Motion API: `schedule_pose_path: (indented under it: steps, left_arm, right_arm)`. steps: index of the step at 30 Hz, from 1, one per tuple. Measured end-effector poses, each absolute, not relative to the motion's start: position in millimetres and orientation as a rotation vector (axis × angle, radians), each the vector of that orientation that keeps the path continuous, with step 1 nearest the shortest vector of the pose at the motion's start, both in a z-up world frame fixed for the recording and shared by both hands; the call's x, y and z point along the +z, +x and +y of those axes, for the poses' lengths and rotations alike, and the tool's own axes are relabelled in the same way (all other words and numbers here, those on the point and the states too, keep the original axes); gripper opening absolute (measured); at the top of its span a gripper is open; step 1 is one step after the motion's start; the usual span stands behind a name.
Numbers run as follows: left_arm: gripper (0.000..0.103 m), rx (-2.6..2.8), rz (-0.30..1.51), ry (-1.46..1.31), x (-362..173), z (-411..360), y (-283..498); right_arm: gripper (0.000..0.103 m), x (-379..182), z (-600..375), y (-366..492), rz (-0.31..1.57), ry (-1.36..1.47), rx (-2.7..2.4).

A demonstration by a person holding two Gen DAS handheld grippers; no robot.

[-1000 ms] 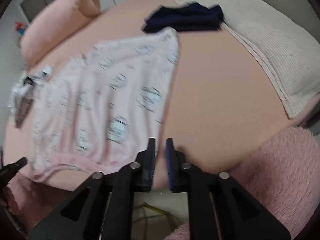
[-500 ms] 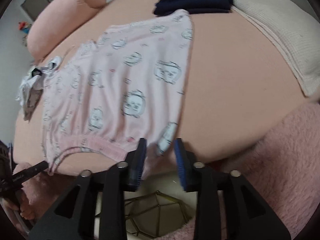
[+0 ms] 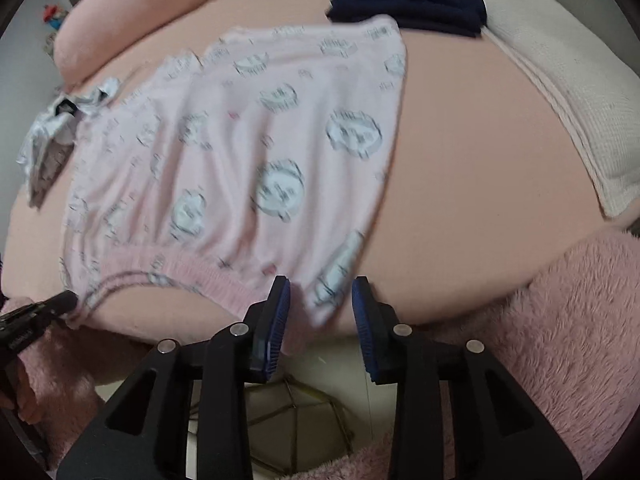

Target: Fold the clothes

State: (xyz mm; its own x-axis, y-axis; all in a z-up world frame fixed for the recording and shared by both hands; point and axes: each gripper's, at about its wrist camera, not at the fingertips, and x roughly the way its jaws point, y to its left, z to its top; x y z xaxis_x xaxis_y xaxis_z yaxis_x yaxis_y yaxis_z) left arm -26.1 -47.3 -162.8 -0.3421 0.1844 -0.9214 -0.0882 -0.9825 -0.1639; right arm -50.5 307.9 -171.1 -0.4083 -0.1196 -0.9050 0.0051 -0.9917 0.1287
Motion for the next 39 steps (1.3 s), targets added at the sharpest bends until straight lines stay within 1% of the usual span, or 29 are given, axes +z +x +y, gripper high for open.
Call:
schedule_pose_path:
  steps: [2,4,5,6,12,16,19,24,27,31,35,39]
  left_arm:
    - [0.009,2.457,-0.097,-1.660,-159,-41,-35]
    - [0.017,2.462,-0.052,-1.631,-157,-32,-46]
    - [0.029,2.459,-0.034,-1.625,-158,-27,-50]
    - [0.036,2.458,-0.024,-1.621,-159,-23,-55]
    - [0.036,2.463,0.040,-1.612,-168,-1,-76]
    - [0.036,2.461,0.026,-1.639,-173,1,-80]
    - [0.036,2.448,0.038,-1.654,-178,0,-73]
    - [0.036,2.424,0.059,-1.669,-183,-2,-58]
    - [0.036,2.392,0.011,-1.643,-177,-9,-48]
    - [0.036,2.426,-0.174,-1.559,-158,-39,-53]
    - [0.036,2.495,-0.233,-1.562,-154,-69,-70]
    - [0.036,2.465,-0.259,-1.542,-159,-68,-64]
  right_arm:
    - [0.033,-164,297,-60,-0.109,1.626,-2.570]
    - [0.033,-159,285,-70,-0.057,1.594,-2.561]
    - [0.033,-158,278,-75,-0.041,1.581,-2.557]
    - [0.033,-157,273,-79,-0.026,1.564,-2.560]
    - [0.033,-168,245,-96,0.048,1.575,-2.525]
    - [0.033,-179,233,-94,0.116,1.603,-2.508]
    - [0.034,-184,232,-90,0.162,1.609,-2.503]
    - [0.035,-184,237,-74,0.166,1.620,-2.498]
    - [0.035,-180,238,-64,0.179,1.615,-2.492]
    - [0.035,-163,232,-62,0.163,1.541,-2.482]
    - [0.036,-148,207,-71,0.242,1.430,-2.472]
    - [0.036,-154,185,-73,0.258,1.435,-2.384]
